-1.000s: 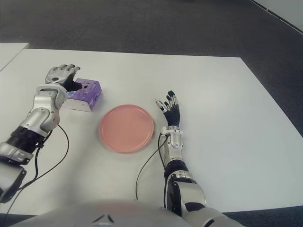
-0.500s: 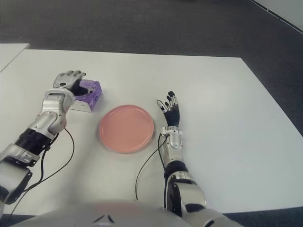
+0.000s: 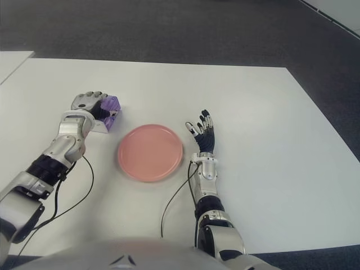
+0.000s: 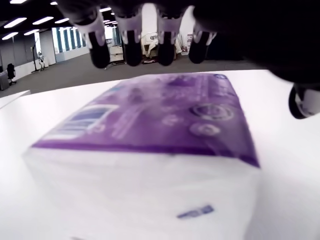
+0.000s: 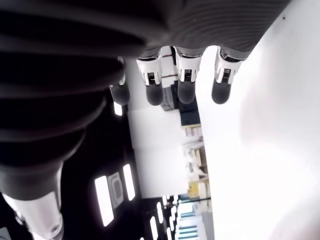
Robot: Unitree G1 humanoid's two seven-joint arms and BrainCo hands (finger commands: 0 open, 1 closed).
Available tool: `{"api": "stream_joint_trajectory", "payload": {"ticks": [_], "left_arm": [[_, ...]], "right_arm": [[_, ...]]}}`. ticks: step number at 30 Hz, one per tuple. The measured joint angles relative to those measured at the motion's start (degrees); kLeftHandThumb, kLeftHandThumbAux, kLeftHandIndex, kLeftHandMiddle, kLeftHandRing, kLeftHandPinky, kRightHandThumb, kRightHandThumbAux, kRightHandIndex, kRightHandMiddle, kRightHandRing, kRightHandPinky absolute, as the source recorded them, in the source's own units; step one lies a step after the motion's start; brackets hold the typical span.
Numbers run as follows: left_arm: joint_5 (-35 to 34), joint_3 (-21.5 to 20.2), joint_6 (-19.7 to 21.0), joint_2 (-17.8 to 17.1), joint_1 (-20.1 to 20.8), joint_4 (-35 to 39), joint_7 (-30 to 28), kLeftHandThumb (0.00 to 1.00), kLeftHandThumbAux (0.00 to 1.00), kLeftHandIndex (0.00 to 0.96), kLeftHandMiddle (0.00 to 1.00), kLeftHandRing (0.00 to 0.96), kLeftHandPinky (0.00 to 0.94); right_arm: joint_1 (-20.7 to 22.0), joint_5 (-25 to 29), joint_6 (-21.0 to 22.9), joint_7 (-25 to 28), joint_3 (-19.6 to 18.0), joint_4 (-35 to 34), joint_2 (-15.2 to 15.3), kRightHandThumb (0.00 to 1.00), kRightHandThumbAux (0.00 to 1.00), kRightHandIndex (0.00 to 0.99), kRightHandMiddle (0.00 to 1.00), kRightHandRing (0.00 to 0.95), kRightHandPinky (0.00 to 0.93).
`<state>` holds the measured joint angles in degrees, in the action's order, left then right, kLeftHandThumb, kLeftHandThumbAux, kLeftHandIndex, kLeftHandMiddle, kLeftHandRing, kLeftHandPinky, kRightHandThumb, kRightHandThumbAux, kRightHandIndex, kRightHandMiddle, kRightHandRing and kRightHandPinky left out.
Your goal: Put the tissue paper into the plate.
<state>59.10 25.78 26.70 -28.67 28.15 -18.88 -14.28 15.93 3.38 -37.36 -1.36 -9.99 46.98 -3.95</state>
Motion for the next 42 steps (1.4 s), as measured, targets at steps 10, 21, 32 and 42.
{"api": "stream_joint_trajectory", "payload": {"ticks": [10,21,32,42], "left_arm": [[0.1,1.3,1.1,0.6,0.0,-0.1,-1.2,0.000,0.239,0.000,0.000,0.000,0.000],[0.1,2.3,0.6,1.0,-0.1,-2.0,1.4,0.000,0.239,0.000,0.000,0.000,0.000],[1.7,3.7,1.5,1.1,-0.4,-1.7,1.5,0.000,0.229,0.000,0.000,0.000,0.000],[2.3,4.8,1.0,1.4,-0.9,-4.4,5.5,0.000,0.220,0.000,0.000,0.000,0.000]], "right_arm": [[0.7,0.3,-0.4,0.4,-0.2,1.2,0.0,0.119,0.645,0.016,0.000,0.000,0.000],[2.0,1.5,-0.9,1.1,-1.3,3.1,0.0,0.146,0.622,0.017,0.000,0.000,0.000],[1.0,1.3,-0.4,1.4,-0.8,1.4,0.1,0.136,0.673,0.018,0.000,0.000,0.000],[1.4,2.3,0.1,2.4,-1.5,2.0,-0.1,0.129,0.660,0.021,0.000,0.000,0.000]]}}
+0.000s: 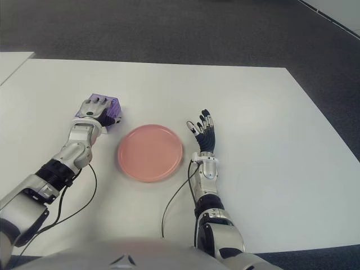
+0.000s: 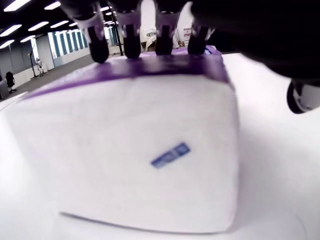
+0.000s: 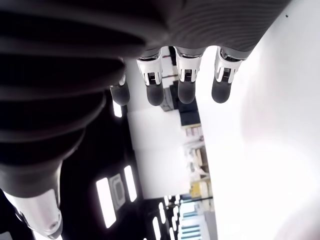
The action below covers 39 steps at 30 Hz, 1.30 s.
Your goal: Put the tissue paper into the plate.
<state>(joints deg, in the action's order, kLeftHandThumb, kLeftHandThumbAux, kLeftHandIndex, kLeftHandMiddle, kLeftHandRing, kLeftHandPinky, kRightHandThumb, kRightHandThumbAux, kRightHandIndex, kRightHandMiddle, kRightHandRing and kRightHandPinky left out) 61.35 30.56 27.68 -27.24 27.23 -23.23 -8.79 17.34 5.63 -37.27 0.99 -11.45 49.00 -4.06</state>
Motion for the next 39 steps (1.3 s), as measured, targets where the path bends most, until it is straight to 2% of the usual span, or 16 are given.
{"api": "stream_joint_trajectory", "payload": {"ticks": [8,11,17,19,22,24,32,37,39], "left_arm": [[3.5,2.4,-0.2,-0.7,-0.2,-1.5,2.4,0.000,0.211,0.000,0.000,0.000,0.000],[5.4,2.9,0.3,-1.3,-0.5,-2.1,3.6,0.000,0.214,0.000,0.000,0.000,0.000],[8.6,4.3,0.9,-2.3,-0.9,-6.8,10.6,0.000,0.225,0.000,0.000,0.000,0.000],[9.0,4.3,1.1,-2.7,-1.0,-8.9,13.3,0.000,0.230,0.000,0.000,0.000,0.000],[9.4,4.4,1.4,-3.0,-1.2,-10.6,16.4,0.000,0.238,0.000,0.000,0.000,0.000],[9.6,4.5,1.6,-3.0,-1.3,-10.6,17.7,0.000,0.243,0.000,0.000,0.000,0.000],[11.8,4.9,4.4,-4.7,-2.9,-9.2,17.8,0.000,0.253,0.000,0.000,0.000,0.000],[14.0,6.6,8.1,-4.2,-2.2,-13.1,17.1,0.000,0.256,0.000,0.000,0.000,0.000],[14.1,6.7,9.1,-3.8,-2.1,-14.6,17.3,0.000,0.260,0.000,0.000,0.000,0.000]], "right_arm": [[-1.6,0.3,-0.3,1.4,0.2,-2.9,0.1,0.142,0.635,0.022,0.000,0.000,0.000],[-2.2,-0.4,1.9,0.3,1.0,-4.6,0.2,0.141,0.641,0.026,0.000,0.000,0.000],[-9.8,-0.7,4.8,1.3,3.6,-15.0,0.6,0.119,0.678,0.028,0.000,0.000,0.000],[-10.8,-0.8,5.7,1.2,4.0,-16.5,0.6,0.112,0.688,0.027,0.000,0.000,0.000],[-8.0,-0.8,8.6,-0.9,3.9,-14.8,0.6,0.105,0.696,0.027,0.000,0.000,0.000],[-7.3,-0.7,8.7,-1.7,3.7,-13.6,0.6,0.102,0.700,0.027,0.000,0.000,0.000],[-11.2,-0.7,7.4,-0.3,5.2,-17.4,0.6,0.084,0.710,0.028,0.000,0.000,0.000],[-10.3,-0.1,6.5,-0.1,4.9,-15.7,0.7,0.085,0.696,0.026,0.000,0.000,0.000],[-9.6,0.3,7.7,-0.2,4.8,-15.6,0.7,0.087,0.695,0.026,0.000,0.000,0.000]]}}
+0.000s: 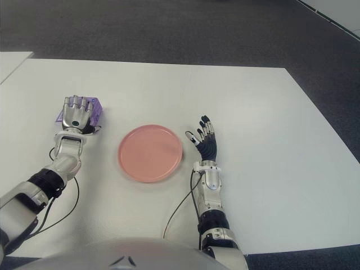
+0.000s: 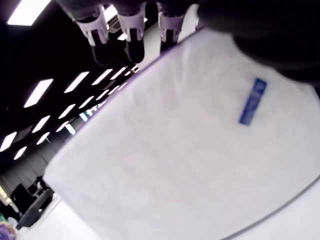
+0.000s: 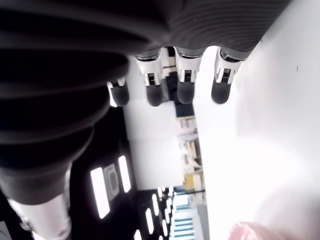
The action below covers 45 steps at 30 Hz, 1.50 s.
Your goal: Put the tissue paper into the plate.
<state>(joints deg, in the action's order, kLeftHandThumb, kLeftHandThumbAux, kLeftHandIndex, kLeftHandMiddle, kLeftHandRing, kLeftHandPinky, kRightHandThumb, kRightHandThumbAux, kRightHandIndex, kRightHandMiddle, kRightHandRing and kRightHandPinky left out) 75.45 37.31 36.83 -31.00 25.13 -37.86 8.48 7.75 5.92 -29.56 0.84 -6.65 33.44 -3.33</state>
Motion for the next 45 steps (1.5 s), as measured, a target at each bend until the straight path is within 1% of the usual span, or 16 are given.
{"api": "stream_joint_trajectory", "payload": {"ticks": [4,9,12,15,18,20,23,26,29,31,34,36,40,42,44,45], "left_arm": [[0.0,0.0,1.2,0.6,0.2,-2.0,1.1,0.000,0.269,0.000,0.000,0.000,0.000],[-0.1,0.0,2.1,1.2,0.5,-3.1,2.8,0.000,0.283,0.000,0.000,0.000,0.000],[-0.3,-0.1,2.6,1.1,0.5,-3.6,3.5,0.000,0.294,0.000,0.000,0.000,0.000],[-0.8,-0.1,2.4,1.1,0.6,-3.7,3.9,0.000,0.301,0.000,0.000,0.000,0.000],[-1.2,-0.2,2.1,1.1,0.5,-3.8,4.6,0.000,0.303,0.000,0.000,0.000,0.000],[-1.5,-0.3,2.1,1.1,0.5,-4.2,5.0,0.000,0.304,0.000,0.000,0.000,0.000],[-2.2,-0.3,2.1,1.1,0.5,-4.6,5.3,0.000,0.304,0.000,0.000,0.000,0.000],[-2.4,-0.3,2.0,1.3,0.8,-4.6,5.6,0.001,0.306,0.000,0.000,0.000,0.000],[-2.5,-0.3,2.0,1.3,0.7,-4.6,5.7,0.002,0.307,0.000,0.000,0.000,0.000],[-2.8,-0.4,2.2,1.1,0.5,-4.6,5.7,0.004,0.307,0.000,0.000,0.000,0.000],[-3.1,-0.4,2.3,1.3,0.7,-4.6,5.6,0.004,0.309,0.000,0.000,0.000,0.000],[-3.4,-0.4,2.2,1.7,0.9,-4.0,5.6,0.004,0.309,0.000,0.000,0.000,0.000],[-3.5,-0.3,2.3,1.8,0.7,-3.6,5.4,0.001,0.310,0.000,0.000,0.000,0.000],[-3.5,-0.4,3.0,1.6,0.4,-3.5,5.0,0.002,0.309,0.000,0.000,0.000,0.000],[-3.6,-0.5,3.6,1.4,0.3,-3.4,4.5,0.002,0.314,0.000,0.000,0.000,0.000],[-3.6,-0.4,3.5,1.5,0.4,-3.3,4.4,0.005,0.324,0.000,0.000,0.000,0.000]], "right_arm": [[2.1,0.4,3.4,0.0,-0.8,1.2,0.5,0.083,0.694,0.026,0.000,0.000,0.000],[-0.6,0.3,2.8,0.8,-0.8,-2.2,0.7,0.077,0.695,0.026,0.000,0.000,0.000],[0.5,0.2,5.7,-0.1,-0.9,-2.4,0.8,0.077,0.701,0.027,0.000,0.000,0.000],[1.7,0.7,4.5,0.9,-1.2,0.7,0.6,0.072,0.712,0.028,0.000,0.000,0.000],[0.8,0.9,2.2,2.2,-1.2,0.6,0.7,0.064,0.724,0.028,0.000,0.000,0.000],[1.6,0.8,2.1,2.1,-1.2,1.1,1.1,0.059,0.733,0.027,0.000,0.000,0.000],[3.2,0.4,3.7,1.6,-1.1,2.2,1.4,0.055,0.731,0.027,0.000,0.000,0.000],[0.7,-0.2,4.1,1.0,-0.4,-1.4,1.0,0.054,0.721,0.025,0.000,0.000,0.000],[-4.4,-0.7,3.8,1.0,0.9,-7.1,0.3,0.053,0.718,0.025,0.000,0.000,0.000],[-5.5,-1.3,4.5,0.2,1.5,-8.1,-0.1,0.066,0.709,0.024,0.000,0.000,0.000],[-1.5,-1.6,8.6,-1.6,1.6,-6.4,-0.1,0.071,0.712,0.024,0.000,0.000,0.000],[-0.9,-1.2,10.7,-1.9,1.2,-7.6,0.1,0.068,0.719,0.023,0.000,0.000,0.000],[-2.6,-1.0,8.6,-0.8,0.8,-7.9,0.6,0.062,0.727,0.022,0.000,0.000,0.000],[-2.4,-0.9,8.0,-0.6,0.7,-6.5,0.4,0.066,0.745,0.024,0.000,0.000,0.000],[1.1,-0.5,8.8,-0.6,0.3,-3.4,0.6,0.069,0.755,0.025,0.000,0.000,0.000],[3.0,-0.3,10.0,-0.7,0.0,-2.1,0.6,0.064,0.762,0.026,0.000,0.000,0.000]]}}
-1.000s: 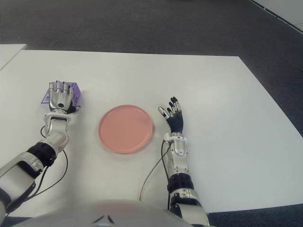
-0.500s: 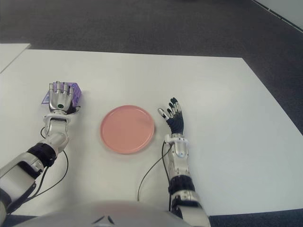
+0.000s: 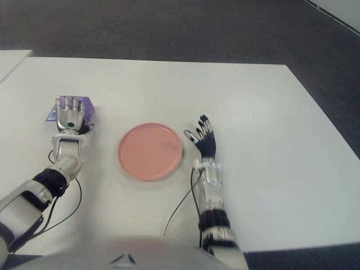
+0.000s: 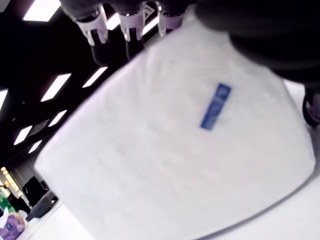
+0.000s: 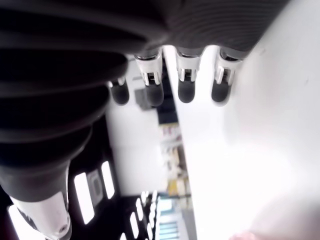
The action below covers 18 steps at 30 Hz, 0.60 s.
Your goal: Put the tissue paper into the plate.
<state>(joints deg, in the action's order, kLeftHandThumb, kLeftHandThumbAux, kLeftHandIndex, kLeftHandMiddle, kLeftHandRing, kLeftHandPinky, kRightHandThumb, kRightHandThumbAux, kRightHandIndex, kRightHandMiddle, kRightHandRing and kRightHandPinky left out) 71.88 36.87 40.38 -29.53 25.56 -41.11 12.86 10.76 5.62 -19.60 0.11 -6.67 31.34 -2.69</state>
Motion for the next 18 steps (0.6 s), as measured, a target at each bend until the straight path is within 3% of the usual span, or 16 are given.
{"api": "stream_joint_trajectory", "payload": {"ticks": [2,5,9,11,13,15,17,18], "left_arm": [[0.0,0.1,-0.3,0.4,0.4,0.6,0.0,0.009,0.337,0.000,0.000,0.000,0.000],[-0.4,0.0,-0.8,0.5,0.1,0.5,0.2,0.038,0.368,0.000,0.000,0.000,0.000],[-1.4,-0.2,-1.8,0.4,-0.1,0.3,0.9,0.178,0.462,0.000,0.000,0.000,0.069],[-1.9,-0.3,-2.1,0.0,-0.3,0.1,1.0,0.239,0.495,0.000,0.000,0.017,0.122],[-2.1,-0.4,-2.3,-0.1,-0.1,0.3,1.1,0.459,0.560,0.021,0.063,0.207,0.319],[-1.9,-0.2,-2.6,0.0,-0.1,0.8,2.3,0.613,0.566,0.096,0.213,0.362,0.462],[-1.4,0.0,-2.7,-0.1,-0.1,1.3,4.7,0.694,0.569,0.135,0.290,0.441,0.536],[-1.2,0.1,-2.7,-0.1,-0.1,1.4,5.9,0.804,0.594,0.198,0.330,0.470,0.579]], "right_arm": [[0.6,0.4,1.1,-0.2,-0.2,-1.2,0.1,0.060,0.768,0.027,0.000,0.000,0.000],[-2.7,0.5,-0.3,0.5,0.0,-5.0,-0.1,0.053,0.771,0.026,0.000,0.000,0.000],[-8.2,0.6,-2.3,1.9,0.3,-7.5,-0.3,0.048,0.772,0.026,0.000,0.000,0.000],[-8.7,0.5,-1.7,1.6,0.5,-8.5,-0.5,0.049,0.771,0.025,0.000,0.000,0.000],[-8.0,0.2,0.6,0.5,0.7,-9.1,-0.5,0.051,0.764,0.025,0.000,0.000,0.000],[-7.0,0.1,2.3,-0.2,0.7,-9.3,-0.5,0.053,0.755,0.026,0.000,0.000,0.000],[-6.2,0.1,2.8,-0.2,1.0,-9.2,-0.6,0.055,0.750,0.026,0.000,0.000,0.000],[-6.1,0.1,2.9,-0.2,1.1,-9.3,-0.6,0.054,0.736,0.025,0.000,0.000,0.000]]}}
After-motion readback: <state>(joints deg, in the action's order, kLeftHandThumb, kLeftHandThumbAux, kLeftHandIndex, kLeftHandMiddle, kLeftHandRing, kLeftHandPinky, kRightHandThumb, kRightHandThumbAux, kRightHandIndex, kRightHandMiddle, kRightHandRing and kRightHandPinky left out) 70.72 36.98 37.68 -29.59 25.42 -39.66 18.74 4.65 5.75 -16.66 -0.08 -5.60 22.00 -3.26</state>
